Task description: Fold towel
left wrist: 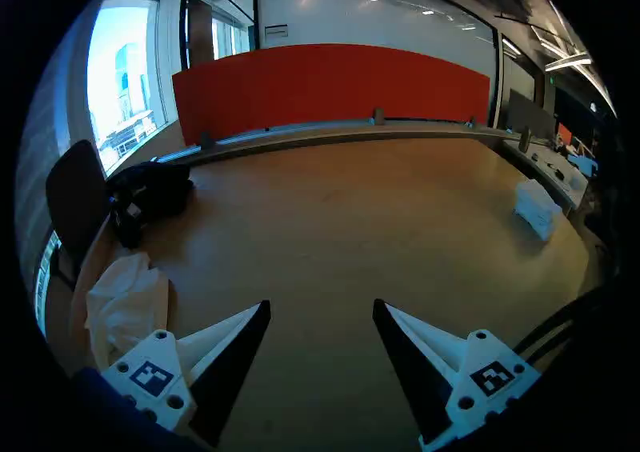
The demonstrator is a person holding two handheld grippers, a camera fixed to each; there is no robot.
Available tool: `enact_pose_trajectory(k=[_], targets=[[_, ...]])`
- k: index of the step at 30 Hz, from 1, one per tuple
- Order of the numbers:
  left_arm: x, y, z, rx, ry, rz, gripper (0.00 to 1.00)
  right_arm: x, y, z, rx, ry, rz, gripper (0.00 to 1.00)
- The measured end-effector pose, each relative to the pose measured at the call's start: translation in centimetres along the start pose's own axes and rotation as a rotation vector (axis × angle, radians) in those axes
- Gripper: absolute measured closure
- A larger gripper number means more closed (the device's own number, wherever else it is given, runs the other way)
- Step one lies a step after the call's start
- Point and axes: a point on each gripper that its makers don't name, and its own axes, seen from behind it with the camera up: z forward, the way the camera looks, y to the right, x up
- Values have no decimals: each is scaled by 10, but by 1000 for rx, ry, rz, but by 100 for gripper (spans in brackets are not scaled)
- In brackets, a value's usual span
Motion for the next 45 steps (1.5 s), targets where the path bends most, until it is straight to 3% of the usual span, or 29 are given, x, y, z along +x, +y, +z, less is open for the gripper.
enact_pose_trajectory(k=[3,12,21,27,36,45], targets=[[1,0,1,2,4,-2,5,11,-4,-2,2,47,8,0],[11,-3,2,6,35,-28,5,26,-18,1,34,91,6,0],[26,-10,2,26,86,-58,5,58,-36,-3,106,150,107,0],[39,-17,1,44,128,-74,5,66,-44,-4,120,166,96,0],[78,-35,-4,86,249,-117,5,78,-67,-7,164,178,74,0],[123,-67,-19,164,403,-153,5,91,-91,-10,200,191,44,0]])
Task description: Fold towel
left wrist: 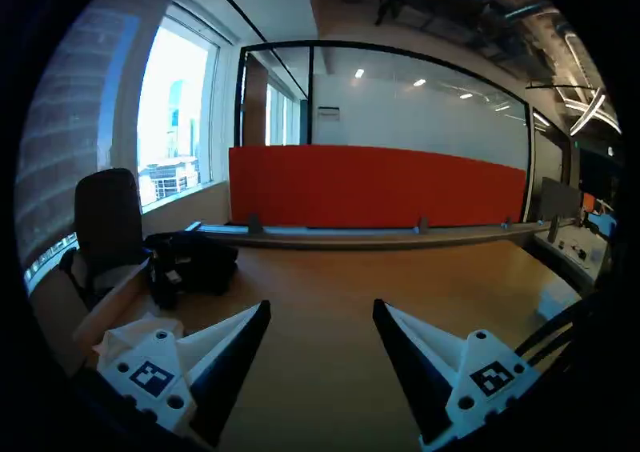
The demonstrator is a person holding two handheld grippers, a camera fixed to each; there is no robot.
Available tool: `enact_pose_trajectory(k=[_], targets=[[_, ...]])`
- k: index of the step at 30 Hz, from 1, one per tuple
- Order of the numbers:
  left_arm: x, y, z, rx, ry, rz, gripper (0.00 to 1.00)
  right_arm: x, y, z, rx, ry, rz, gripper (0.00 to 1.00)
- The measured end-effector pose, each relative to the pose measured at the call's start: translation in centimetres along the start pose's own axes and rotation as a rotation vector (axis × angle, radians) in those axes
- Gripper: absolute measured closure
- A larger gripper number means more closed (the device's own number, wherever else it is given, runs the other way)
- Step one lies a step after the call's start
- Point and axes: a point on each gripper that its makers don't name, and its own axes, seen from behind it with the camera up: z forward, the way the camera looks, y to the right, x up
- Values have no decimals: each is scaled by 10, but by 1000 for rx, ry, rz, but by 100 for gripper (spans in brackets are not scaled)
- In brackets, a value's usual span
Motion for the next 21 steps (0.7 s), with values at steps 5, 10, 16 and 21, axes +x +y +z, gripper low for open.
enact_pose_trajectory(k=[5,10,16,21], targets=[[22,-7,4,15,64,-4,5,10,-14,3,19,9,-12,0],[36,-8,6,12,102,6,5,19,-31,5,38,20,-22,0],[44,-10,9,9,115,9,5,28,-56,7,58,34,-34,0],[48,-10,12,5,123,11,5,33,-79,9,68,40,-39,0]])
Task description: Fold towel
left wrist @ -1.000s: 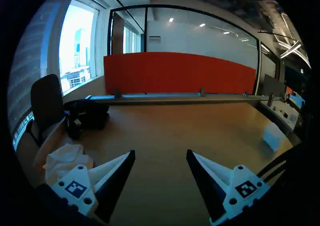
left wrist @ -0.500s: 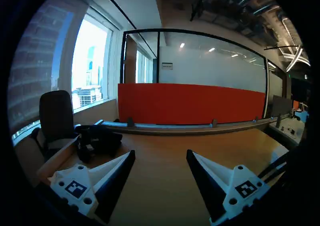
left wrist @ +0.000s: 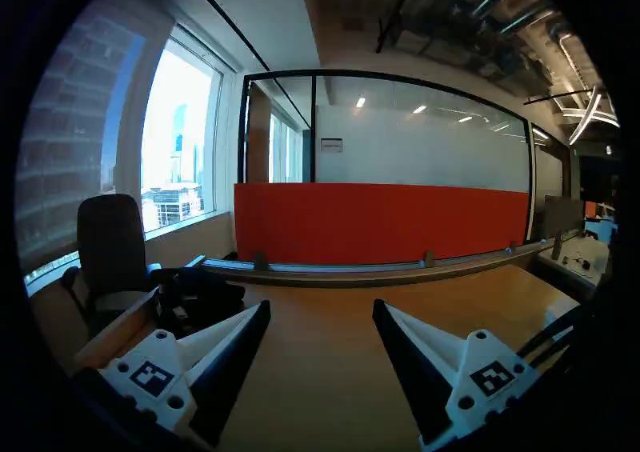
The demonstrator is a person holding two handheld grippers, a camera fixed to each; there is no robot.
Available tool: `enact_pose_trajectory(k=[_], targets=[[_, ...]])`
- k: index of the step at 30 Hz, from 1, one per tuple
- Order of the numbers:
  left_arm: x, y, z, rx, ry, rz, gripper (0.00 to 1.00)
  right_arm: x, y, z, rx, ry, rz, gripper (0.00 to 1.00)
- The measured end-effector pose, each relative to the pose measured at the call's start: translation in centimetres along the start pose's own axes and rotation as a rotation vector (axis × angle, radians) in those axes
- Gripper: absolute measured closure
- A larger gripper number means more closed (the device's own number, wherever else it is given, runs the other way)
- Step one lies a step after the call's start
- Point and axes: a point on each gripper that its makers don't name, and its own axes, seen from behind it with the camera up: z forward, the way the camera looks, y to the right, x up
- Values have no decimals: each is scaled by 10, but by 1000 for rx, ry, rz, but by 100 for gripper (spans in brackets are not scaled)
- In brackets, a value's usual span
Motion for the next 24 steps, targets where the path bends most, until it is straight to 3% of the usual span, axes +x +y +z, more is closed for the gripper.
enact_pose_trajectory(k=[13,24], targets=[[7,-2,7,-6,20,-5,5,-5,-41,8,14,1,-3,0],[14,-7,10,-6,34,-1,5,-7,-52,13,2,7,3,0]])
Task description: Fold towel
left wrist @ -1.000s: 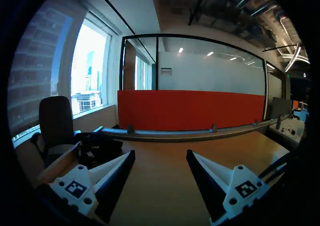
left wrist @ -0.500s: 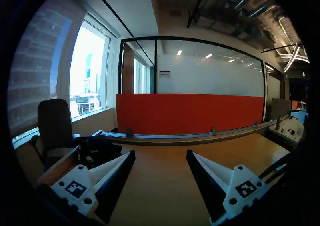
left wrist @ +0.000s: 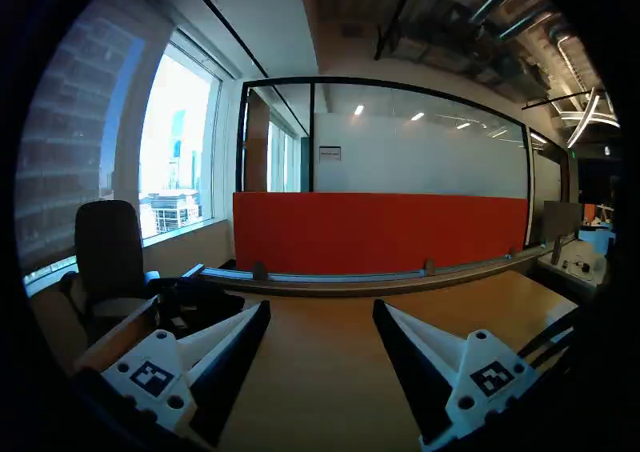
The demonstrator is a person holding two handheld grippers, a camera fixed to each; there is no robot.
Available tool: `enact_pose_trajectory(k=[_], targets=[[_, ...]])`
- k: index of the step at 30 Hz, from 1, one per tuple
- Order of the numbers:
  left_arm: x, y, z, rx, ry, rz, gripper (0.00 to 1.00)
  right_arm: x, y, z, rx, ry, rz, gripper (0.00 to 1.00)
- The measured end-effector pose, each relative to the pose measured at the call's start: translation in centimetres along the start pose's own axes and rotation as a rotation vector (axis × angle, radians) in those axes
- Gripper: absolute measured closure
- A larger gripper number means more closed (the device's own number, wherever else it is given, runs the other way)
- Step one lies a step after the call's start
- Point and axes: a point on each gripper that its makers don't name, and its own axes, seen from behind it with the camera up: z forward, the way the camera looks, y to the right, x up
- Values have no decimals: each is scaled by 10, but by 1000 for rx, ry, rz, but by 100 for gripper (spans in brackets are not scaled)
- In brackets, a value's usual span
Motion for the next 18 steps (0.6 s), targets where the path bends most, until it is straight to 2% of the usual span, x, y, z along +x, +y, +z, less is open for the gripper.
enact_pose_trajectory(k=[9,18], targets=[[-7,-3,2,-1,1,16,5,2,1,3,-26,4,-9,0],[-29,-1,6,-22,-2,-12,5,-2,3,4,-55,1,-3,0]])
